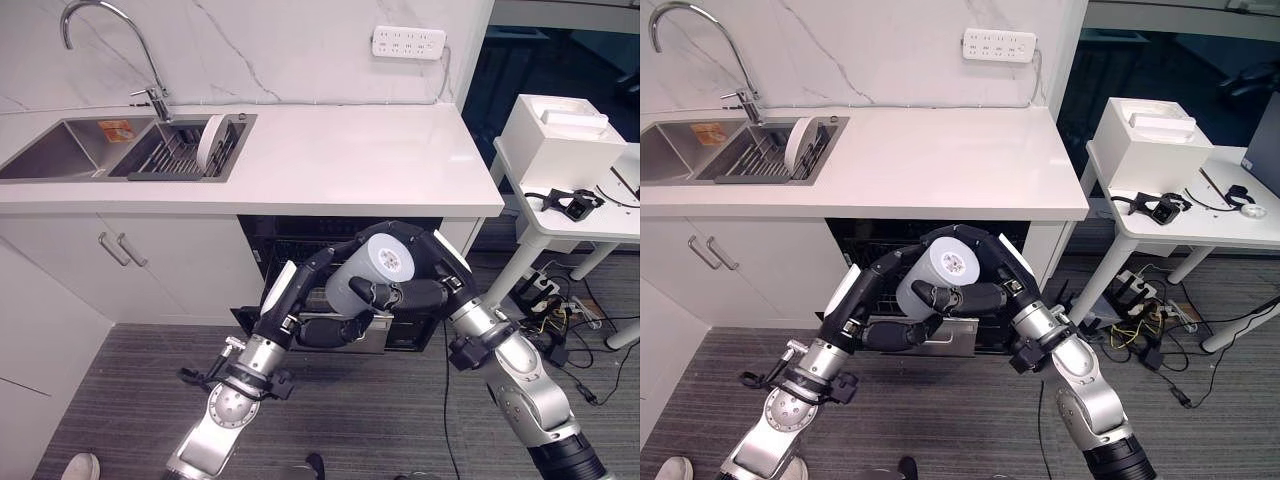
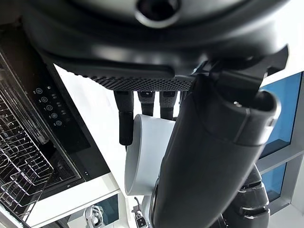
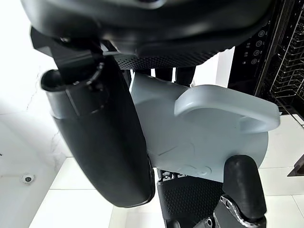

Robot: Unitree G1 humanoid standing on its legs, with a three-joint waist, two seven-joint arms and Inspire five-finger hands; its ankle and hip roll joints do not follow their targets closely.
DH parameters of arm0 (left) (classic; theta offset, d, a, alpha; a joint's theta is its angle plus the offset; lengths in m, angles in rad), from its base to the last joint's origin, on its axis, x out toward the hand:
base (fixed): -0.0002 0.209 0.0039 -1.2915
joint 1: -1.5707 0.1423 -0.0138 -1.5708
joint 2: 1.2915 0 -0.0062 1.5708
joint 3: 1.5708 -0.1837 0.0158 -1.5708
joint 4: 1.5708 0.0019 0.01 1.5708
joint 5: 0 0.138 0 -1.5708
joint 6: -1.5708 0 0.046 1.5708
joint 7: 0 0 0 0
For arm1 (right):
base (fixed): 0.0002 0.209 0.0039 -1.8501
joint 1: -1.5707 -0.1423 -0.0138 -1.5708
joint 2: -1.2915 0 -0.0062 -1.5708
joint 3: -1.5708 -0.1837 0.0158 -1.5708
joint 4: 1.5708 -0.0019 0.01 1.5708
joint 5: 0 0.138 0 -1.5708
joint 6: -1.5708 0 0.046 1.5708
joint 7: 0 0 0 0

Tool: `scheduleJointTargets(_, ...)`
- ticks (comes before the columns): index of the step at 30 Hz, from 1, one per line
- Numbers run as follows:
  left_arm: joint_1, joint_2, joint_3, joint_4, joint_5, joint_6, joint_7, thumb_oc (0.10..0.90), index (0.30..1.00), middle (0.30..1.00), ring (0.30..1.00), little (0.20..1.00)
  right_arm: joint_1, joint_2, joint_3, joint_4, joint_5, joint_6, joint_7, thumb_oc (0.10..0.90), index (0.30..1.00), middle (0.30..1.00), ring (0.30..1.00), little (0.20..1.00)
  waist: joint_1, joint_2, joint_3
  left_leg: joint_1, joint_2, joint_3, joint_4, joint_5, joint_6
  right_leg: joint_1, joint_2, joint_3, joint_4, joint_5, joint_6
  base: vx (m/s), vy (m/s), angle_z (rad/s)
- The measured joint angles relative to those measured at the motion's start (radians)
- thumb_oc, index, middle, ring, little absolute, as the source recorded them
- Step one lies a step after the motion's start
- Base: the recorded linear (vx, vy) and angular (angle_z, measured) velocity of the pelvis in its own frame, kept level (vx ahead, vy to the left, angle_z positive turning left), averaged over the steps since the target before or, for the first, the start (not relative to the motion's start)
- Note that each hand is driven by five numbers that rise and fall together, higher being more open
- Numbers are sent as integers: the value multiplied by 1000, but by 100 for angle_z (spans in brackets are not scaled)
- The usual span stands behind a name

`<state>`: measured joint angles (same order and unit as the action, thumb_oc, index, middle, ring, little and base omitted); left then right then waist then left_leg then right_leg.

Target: Place the dishes in the dishwasher.

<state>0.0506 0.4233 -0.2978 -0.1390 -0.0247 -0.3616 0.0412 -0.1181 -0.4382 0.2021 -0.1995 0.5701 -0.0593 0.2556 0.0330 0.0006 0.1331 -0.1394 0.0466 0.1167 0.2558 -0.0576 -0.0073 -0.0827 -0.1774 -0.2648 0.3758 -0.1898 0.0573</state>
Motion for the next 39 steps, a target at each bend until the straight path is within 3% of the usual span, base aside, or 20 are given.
scheduleJointTargets(18,19,-14,13,-12,37,-34,35,800,900,900,900,900,-8,4,0,-25,-8,0,-2,400,300,300,300,300,0,6,0,1,0,-3,-1,1,-1,-1,0,-3,7,-5,-4,0,0,0)
scheduleJointTargets(25,1,-6,20,-25,-86,21,-53,800,900,900,900,900,-11,2,0,-22,-7,6,0,400,300,300,300,300,1,7,-1,-3,0,-14,1,4,-5,0,-1,-14,10,-8,-7,-5,13,4)
scheduleJointTargets(30,-34,-6,13,-27,-199,91,-121,800,900,900,900,900,-8,-17,-6,-19,-6,9,3,400,300,300,300,300,4,23,-11,-21,-9,-41,3,11,-5,1,-8,-44,8,-9,-6,0,38,15)
scheduleJointTargets(35,-38,-5,11,-31,-206,99,-132,800,900,900,900,900,-6,-42,-3,-19,1,-11,-2,400,300,300,300,300,28,44,-22,-36,-20,-55,2,15,-1,-1,-19,-63,6,-10,-3,-28,54,16)
scheduleJointTargets(39,-38,17,22,-106,-206,99,-118,800,900,900,900,900,21,2,-12,-45,2,-93,-17,400,300,300,300,300,27,65,-25,-70,-36,-82,8,20,4,-14,-34,-97,8,-13,3,-35,44,22)
